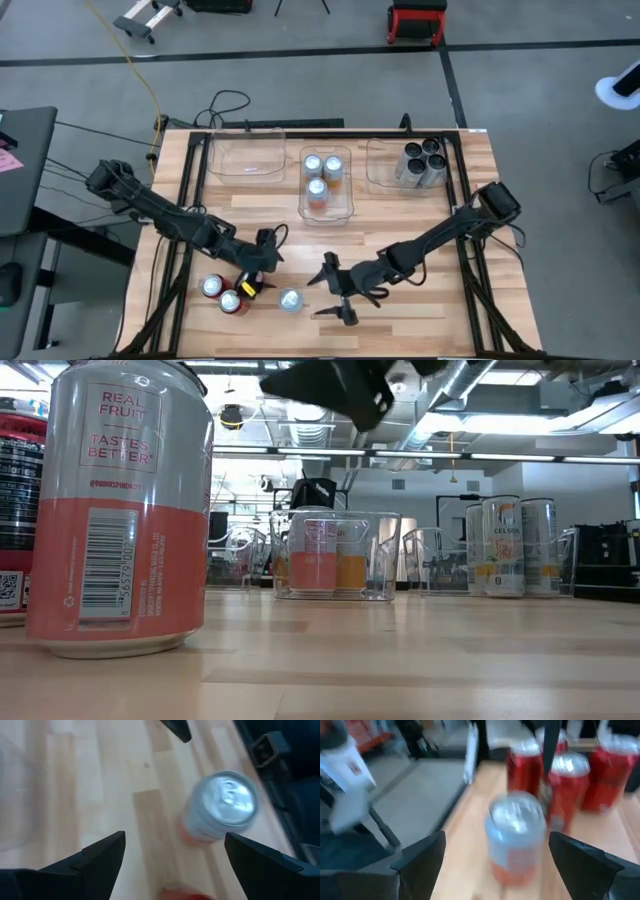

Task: Sort soda cans
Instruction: Put the orange and white soda can in the middle transparent bin

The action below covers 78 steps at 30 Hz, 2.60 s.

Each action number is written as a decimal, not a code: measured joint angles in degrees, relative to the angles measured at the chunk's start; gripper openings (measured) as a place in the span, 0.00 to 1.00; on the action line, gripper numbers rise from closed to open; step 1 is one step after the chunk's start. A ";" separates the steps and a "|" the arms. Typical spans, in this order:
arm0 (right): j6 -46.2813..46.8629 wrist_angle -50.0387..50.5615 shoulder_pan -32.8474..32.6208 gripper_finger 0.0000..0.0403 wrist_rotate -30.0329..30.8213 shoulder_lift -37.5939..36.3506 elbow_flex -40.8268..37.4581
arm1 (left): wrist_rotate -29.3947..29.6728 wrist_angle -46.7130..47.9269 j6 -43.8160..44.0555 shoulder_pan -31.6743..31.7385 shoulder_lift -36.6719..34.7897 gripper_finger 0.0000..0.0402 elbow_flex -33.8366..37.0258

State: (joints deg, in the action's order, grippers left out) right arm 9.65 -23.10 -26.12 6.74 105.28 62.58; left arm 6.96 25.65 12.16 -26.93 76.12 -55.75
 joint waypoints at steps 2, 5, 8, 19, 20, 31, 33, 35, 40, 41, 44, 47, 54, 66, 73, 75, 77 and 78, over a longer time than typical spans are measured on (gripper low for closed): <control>-0.45 -2.89 0.36 0.93 -0.67 1.08 0.45 | -2.32 -0.41 1.19 -0.39 0.49 0.84 0.00; -0.66 -5.56 0.47 0.93 -0.82 4.52 1.73 | -3.11 -2.35 2.98 -1.23 2.22 0.84 0.00; -0.99 -6.04 0.89 0.93 -0.69 7.87 4.19 | -4.09 -6.17 4.08 -2.03 4.82 0.84 -0.02; -2.11 -3.78 1.26 0.93 3.37 12.18 9.63 | -2.50 -5.84 3.59 -3.44 8.35 0.84 -0.02; -2.10 -3.08 1.23 0.93 4.42 12.12 9.60 | -1.58 -5.73 3.53 -3.42 8.35 0.84 -0.02; 2.29 -0.07 1.89 0.93 5.19 12.14 9.58 | 6.60 -5.95 3.46 -2.69 8.35 0.84 -0.02; 3.14 1.67 2.08 0.93 5.18 12.14 9.58 | 6.60 -6.15 3.46 -2.55 8.35 0.84 -0.02; 3.96 2.90 2.31 0.93 5.07 12.15 9.56 | 6.62 -6.17 3.44 -2.46 8.35 0.84 -0.02; 3.87 2.96 2.67 0.92 4.96 12.16 9.56 | 6.66 -6.17 3.18 -2.30 8.35 0.84 -0.02; 3.89 2.98 2.75 0.92 4.94 12.15 9.56 | 6.68 -6.16 3.05 -2.30 8.35 0.84 -0.02; 3.85 3.04 2.83 0.86 4.92 12.14 9.56 | 7.03 -6.13 3.04 -2.28 8.35 0.84 -0.02; 3.87 3.03 2.92 0.76 4.92 12.14 9.56 | 9.11 -5.91 3.04 -2.34 8.33 0.84 0.00; 4.04 3.19 2.98 0.68 4.97 11.68 9.46 | 9.76 -5.53 2.85 -1.93 7.91 0.84 0.00; 3.39 12.97 3.57 0.68 7.99 2.21 9.31 | 16.12 -4.11 5.77 -1.76 0.66 0.84 -0.02; 3.45 21.13 2.95 0.68 18.20 -4.50 9.25 | 18.33 -2.01 6.52 -1.76 -2.89 0.84 -0.02; 3.45 24.62 3.17 0.68 20.00 -6.95 9.19 | 18.32 -2.00 6.52 -1.78 -3.60 0.84 -0.02; 3.45 26.30 3.84 0.68 20.90 -9.55 9.21 | 18.25 -1.46 6.62 -1.78 -4.25 0.84 -0.02; 3.50 27.28 4.11 0.68 21.86 -10.63 9.23 | 18.25 -0.80 6.68 -1.80 -4.61 0.84 -0.02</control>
State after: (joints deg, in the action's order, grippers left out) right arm 13.15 4.18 -22.01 28.60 94.65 71.81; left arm 25.22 24.85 18.83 -28.73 71.51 -55.77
